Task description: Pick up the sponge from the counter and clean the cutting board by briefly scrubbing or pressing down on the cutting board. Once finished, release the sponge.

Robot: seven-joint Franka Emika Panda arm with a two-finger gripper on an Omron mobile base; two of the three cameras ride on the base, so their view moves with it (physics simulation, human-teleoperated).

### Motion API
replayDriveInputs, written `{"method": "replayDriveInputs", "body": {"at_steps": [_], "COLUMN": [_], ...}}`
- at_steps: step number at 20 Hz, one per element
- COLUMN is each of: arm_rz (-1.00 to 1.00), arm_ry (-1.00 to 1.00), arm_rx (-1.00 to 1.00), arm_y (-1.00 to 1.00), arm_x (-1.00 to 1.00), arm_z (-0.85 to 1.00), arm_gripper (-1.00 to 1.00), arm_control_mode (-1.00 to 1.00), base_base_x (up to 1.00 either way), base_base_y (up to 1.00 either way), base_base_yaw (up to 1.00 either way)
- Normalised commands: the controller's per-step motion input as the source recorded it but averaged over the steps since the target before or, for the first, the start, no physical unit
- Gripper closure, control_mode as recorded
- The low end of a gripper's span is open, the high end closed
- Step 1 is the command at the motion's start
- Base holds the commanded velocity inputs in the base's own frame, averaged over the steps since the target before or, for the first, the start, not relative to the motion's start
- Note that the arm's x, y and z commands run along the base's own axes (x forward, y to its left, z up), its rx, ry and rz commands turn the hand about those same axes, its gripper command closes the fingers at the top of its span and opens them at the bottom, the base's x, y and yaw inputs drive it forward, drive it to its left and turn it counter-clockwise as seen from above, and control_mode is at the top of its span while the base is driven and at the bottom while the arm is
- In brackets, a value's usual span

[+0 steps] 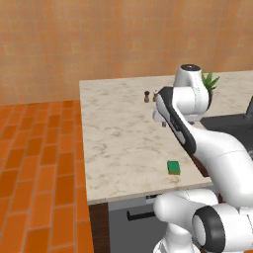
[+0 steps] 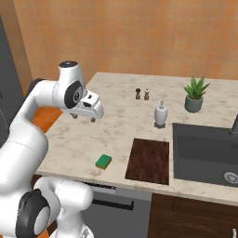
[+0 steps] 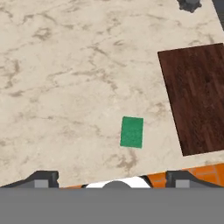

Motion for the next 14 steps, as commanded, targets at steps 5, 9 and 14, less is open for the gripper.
{"method": "replayDriveInputs", "body": {"at_steps": [5,9,14], "arm_rz": [-0.05,-0.01,0.0], "arm_ry": [0.15,0.09,0.0], "arm_rx": [0.0,0.05,0.0], "arm_y": [-0.19,-0.31,-0.07], "arm_x": [0.14,0.01,0.0], "arm_z": [-0.31,-0.54,-0.48], "arm_gripper": [-1.0,-1.0,-1.0], "arm_control_mode": [-1.0,-1.0,-1.0], "base_base_x": [0.0,0.0,0.0], "base_base_y": [0.0,0.0,0.0], "base_base_yaw": [0.0,0.0,0.0]}}
